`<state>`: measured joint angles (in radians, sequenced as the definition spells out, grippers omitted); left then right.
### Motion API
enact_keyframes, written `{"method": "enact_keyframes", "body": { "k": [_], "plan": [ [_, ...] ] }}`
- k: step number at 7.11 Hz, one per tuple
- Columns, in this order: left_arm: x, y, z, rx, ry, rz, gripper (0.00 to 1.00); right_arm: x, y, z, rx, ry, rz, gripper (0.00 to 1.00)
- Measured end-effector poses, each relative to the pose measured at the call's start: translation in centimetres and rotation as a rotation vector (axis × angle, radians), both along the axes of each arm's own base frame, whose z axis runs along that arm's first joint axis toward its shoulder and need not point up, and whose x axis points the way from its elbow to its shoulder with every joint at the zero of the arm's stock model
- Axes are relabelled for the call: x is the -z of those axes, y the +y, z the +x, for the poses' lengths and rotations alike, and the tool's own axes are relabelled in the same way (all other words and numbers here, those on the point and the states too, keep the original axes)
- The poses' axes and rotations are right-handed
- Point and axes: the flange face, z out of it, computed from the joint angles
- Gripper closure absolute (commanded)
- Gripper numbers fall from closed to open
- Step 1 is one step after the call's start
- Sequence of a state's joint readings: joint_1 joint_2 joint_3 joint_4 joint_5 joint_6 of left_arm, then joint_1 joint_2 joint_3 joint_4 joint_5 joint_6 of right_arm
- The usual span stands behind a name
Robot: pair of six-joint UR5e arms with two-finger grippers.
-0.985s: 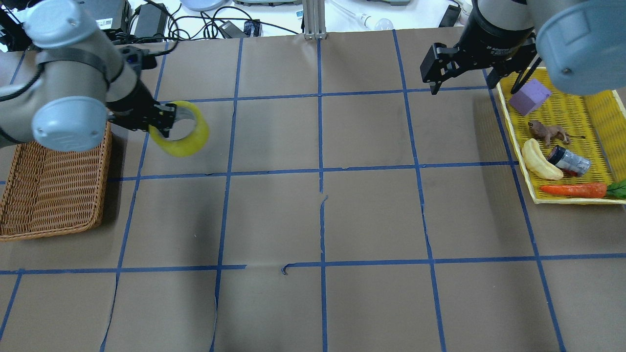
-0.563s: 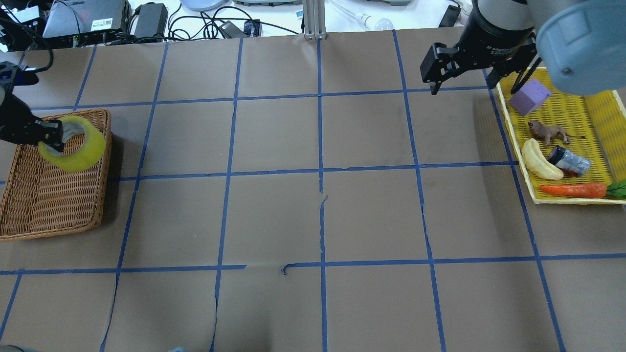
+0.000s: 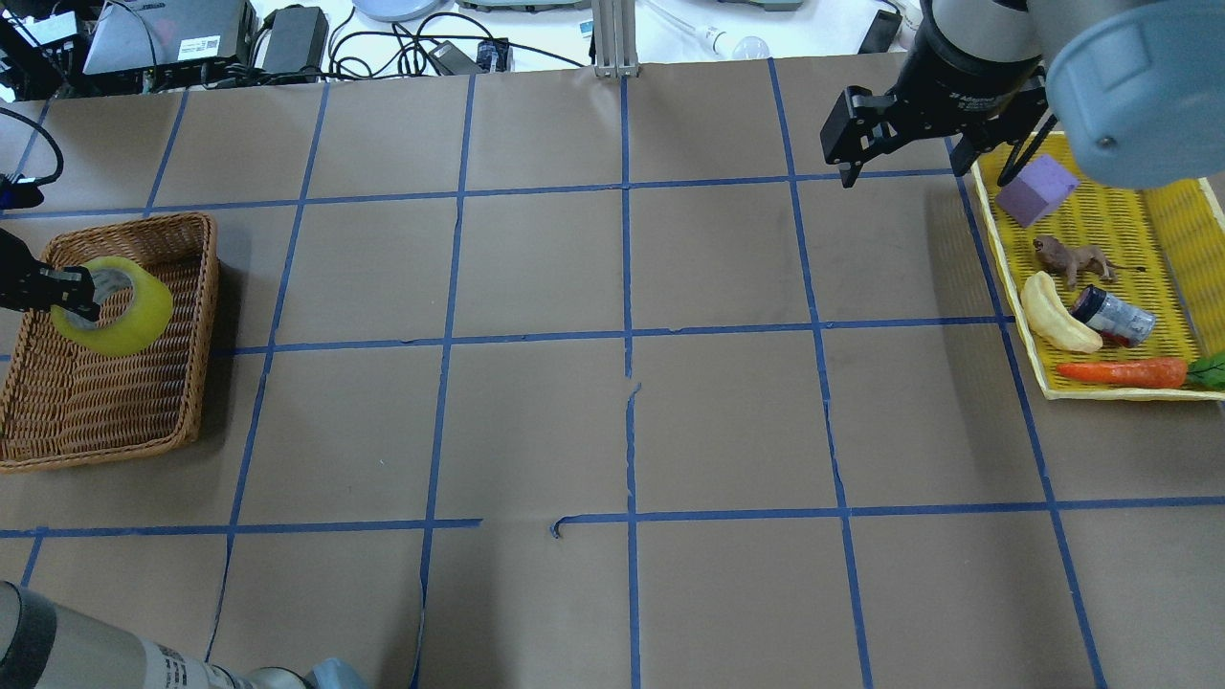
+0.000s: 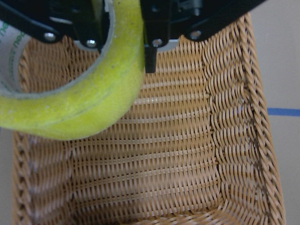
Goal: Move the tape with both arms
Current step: 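Lower the tape roll into the basket and open the left gripper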
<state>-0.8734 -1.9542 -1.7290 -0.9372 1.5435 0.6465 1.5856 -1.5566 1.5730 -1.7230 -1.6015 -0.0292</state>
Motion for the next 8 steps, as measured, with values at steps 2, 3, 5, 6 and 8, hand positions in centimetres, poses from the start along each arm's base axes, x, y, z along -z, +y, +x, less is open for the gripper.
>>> {"method": "enact_keyframes", "body": {
  "k": [2, 3, 5, 6, 8],
  "plan": [
    [1.4, -0.3, 0.5, -0.004, -0.005, -0.012, 0.00, 0.0, 0.0, 0.0, 0.000, 0.000, 0.001, 0.00],
    [0.9, -0.5, 0.3, -0.001, -0.013, -0.024, 0.00, 0.1, 0.0, 0.0, 0.000, 0.000, 0.002, 0.00],
    [-3.5, -1.2, -2.6, 0.043, -0.047, -0.072, 0.00, 0.1, 0.0, 0.0, -0.001, 0.000, 0.001, 0.00],
    [-6.3, -1.9, -6.7, 0.090, -0.060, -0.092, 0.00, 0.0, 0.0, 0.0, -0.001, 0.000, 0.000, 0.00],
    [-11.3, -2.5, -17.9, 0.072, -0.033, -0.102, 0.00, 0.0, 0.0, 0.0, -0.001, 0.000, 0.001, 0.00]
  ]
}}
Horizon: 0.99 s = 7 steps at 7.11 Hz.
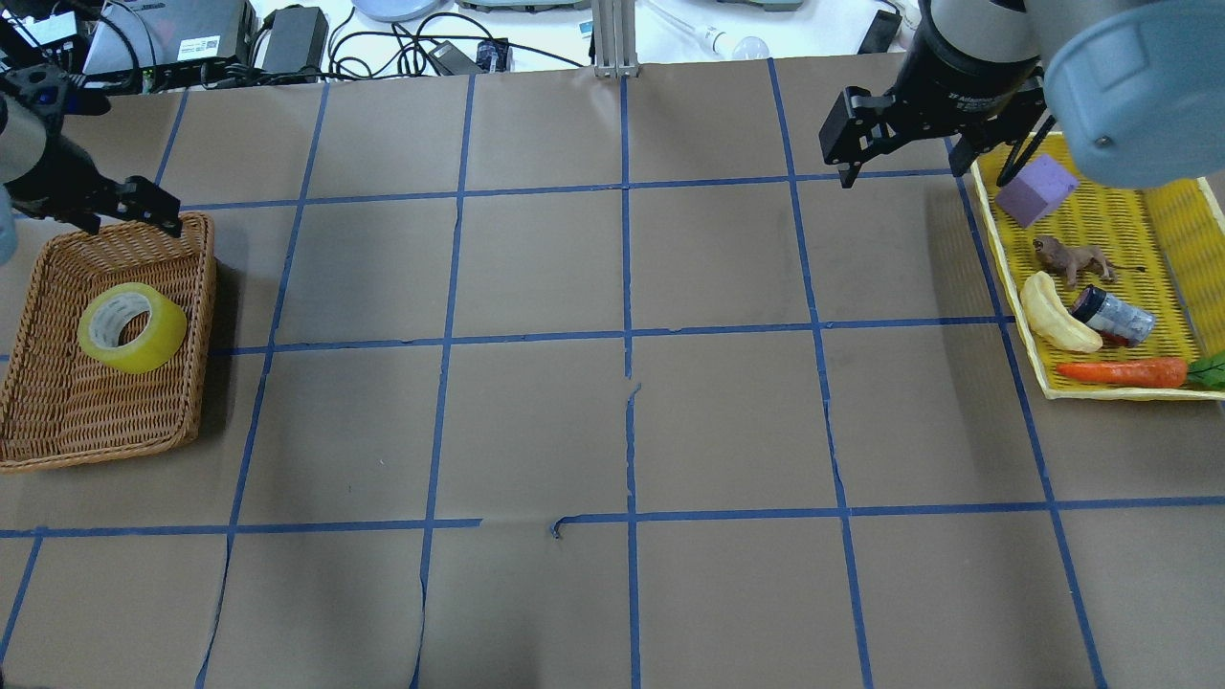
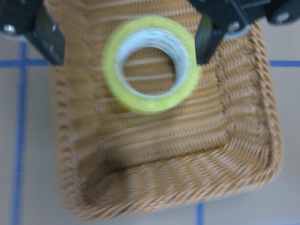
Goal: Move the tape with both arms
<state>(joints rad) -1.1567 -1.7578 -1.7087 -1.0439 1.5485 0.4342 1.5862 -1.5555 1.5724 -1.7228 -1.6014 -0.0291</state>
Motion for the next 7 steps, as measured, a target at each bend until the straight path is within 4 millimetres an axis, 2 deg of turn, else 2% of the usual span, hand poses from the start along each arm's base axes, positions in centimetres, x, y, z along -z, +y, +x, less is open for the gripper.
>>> {"method": "enact_keyframes", "body": {
  "k": [1, 3, 4, 5, 6, 7],
  "plan": [
    [-2.0, 0.6, -6.1, -0.045, 0.030, 0.007, 0.00, 0.0, 0.0, 0.0, 0.000, 0.000, 0.000, 0.00],
    [-6.6, 4.0, -18.0, -0.153, 0.067, 0.039, 0.00, 0.0, 0.0, 0.0, 0.000, 0.000, 0.000, 0.00],
    [-9.2, 6.1, -22.2, -0.137, 0.052, 0.054, 0.00, 0.0, 0.0, 0.0, 0.000, 0.000, 0.000, 0.00],
    [-11.5, 7.5, -24.4, -0.109, 0.010, 0.066, 0.00, 0.0, 0.0, 0.0, 0.000, 0.000, 0.000, 0.00],
    [-13.2, 8.1, -25.3, -0.092, 0.001, 0.066, 0.00, 0.0, 0.0, 0.0, 0.000, 0.000, -0.001, 0.00],
    [-14.3, 7.7, -25.0, -0.090, 0.031, 0.056, 0.00, 0.0, 0.0, 0.0, 0.000, 0.000, 0.000, 0.00]
  ]
}}
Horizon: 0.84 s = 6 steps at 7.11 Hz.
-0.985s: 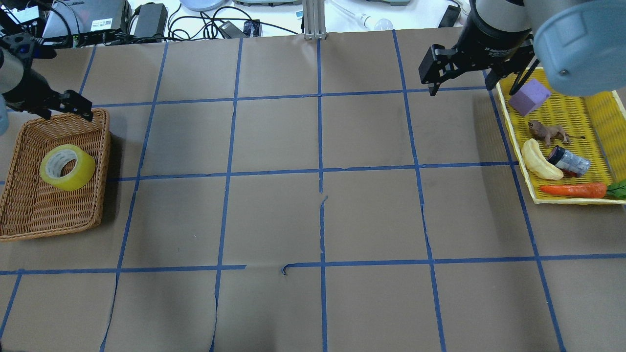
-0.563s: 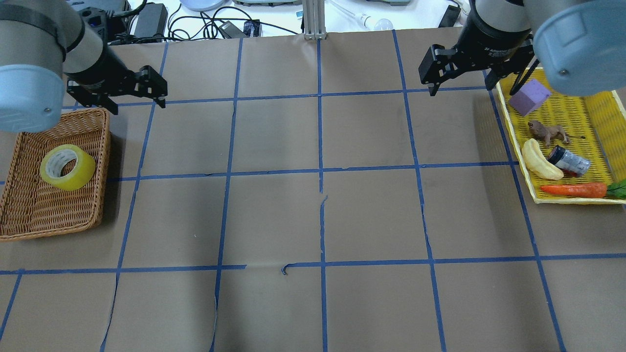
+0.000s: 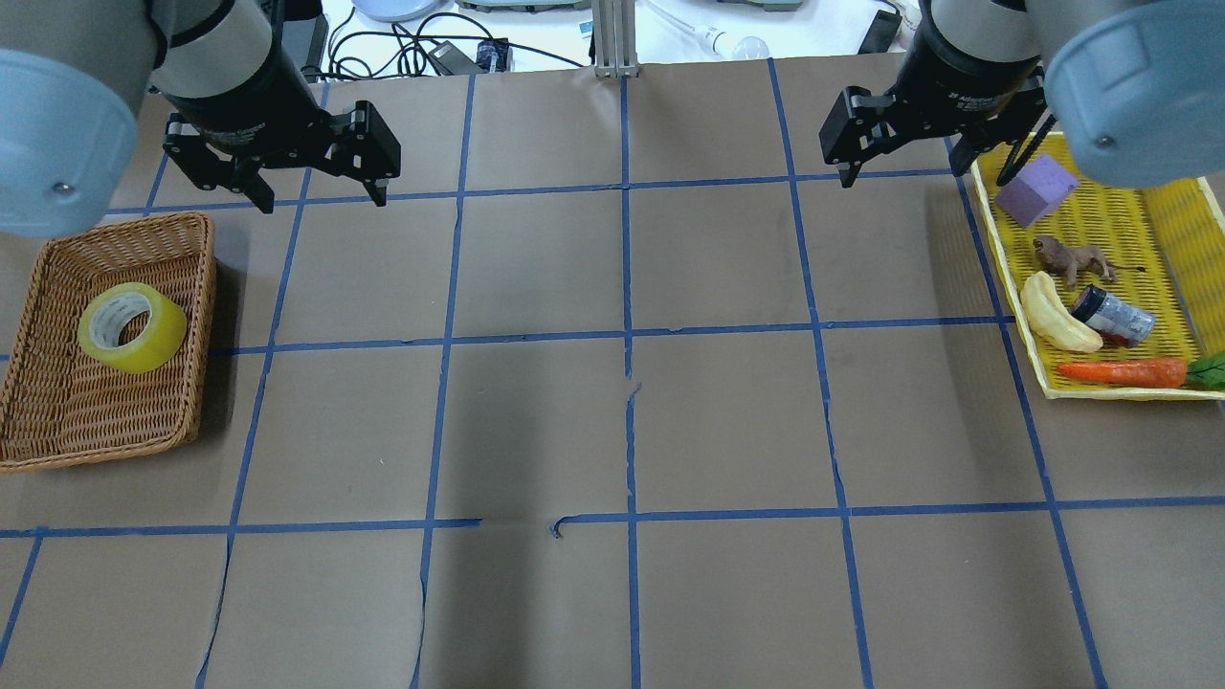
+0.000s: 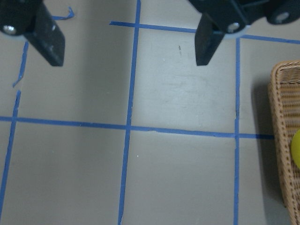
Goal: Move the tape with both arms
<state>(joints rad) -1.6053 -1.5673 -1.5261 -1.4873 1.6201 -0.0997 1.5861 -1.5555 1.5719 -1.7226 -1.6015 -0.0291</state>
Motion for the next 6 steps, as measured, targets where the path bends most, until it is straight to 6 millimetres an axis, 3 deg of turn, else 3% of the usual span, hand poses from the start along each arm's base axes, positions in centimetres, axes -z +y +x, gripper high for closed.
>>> {"method": "enact_keyframes", "body": {
  "k": [3, 6],
  "plan": [
    [-2.3, -0.2, 2.0, 0.014, 0.005, -0.030, 0.00, 0.0, 0.0, 0.0, 0.000, 0.000, 0.000, 0.00],
    [-2.4, 0.0, 2.0, 0.045, -0.001, -0.029, 0.00, -0.1, 0.0, 0.0, 0.000, 0.000, -0.002, 0.00]
  ]
}}
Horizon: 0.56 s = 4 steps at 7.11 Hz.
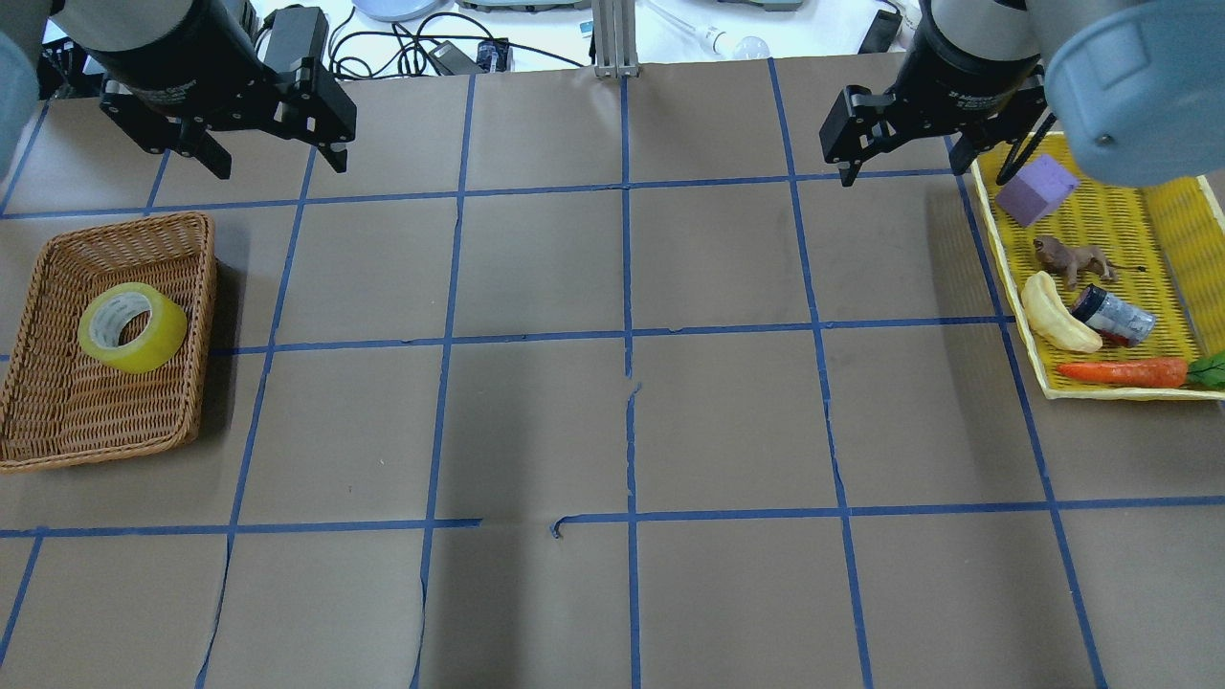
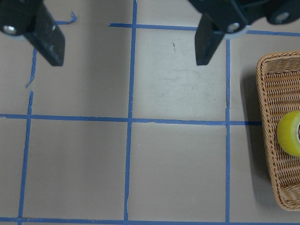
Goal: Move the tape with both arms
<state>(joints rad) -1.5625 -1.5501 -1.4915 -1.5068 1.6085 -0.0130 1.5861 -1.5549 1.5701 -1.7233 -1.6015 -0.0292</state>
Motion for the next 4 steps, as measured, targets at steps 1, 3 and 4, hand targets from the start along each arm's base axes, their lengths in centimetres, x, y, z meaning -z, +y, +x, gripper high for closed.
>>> {"method": "enact_keyframes", "body": {
  "k": [1, 3, 4],
  "plan": [
    [0.07, -0.01, -0.01, 0.025, -0.004, 0.002, 0.00, -0.01, -0.01, 0.00, 0.000, 0.000, 0.000, 0.00],
    [0.85, -0.41, -0.07, 0.044, 0.000, 0.014, 0.00, 0.01, 0.01, 0.00, 0.000, 0.000, 0.001, 0.00],
    [1.04, -0.53, -0.13, 0.046, 0.002, 0.013, 0.00, 0.01, 0.02, 0.00, 0.000, 0.000, 0.001, 0.00]
  ]
}}
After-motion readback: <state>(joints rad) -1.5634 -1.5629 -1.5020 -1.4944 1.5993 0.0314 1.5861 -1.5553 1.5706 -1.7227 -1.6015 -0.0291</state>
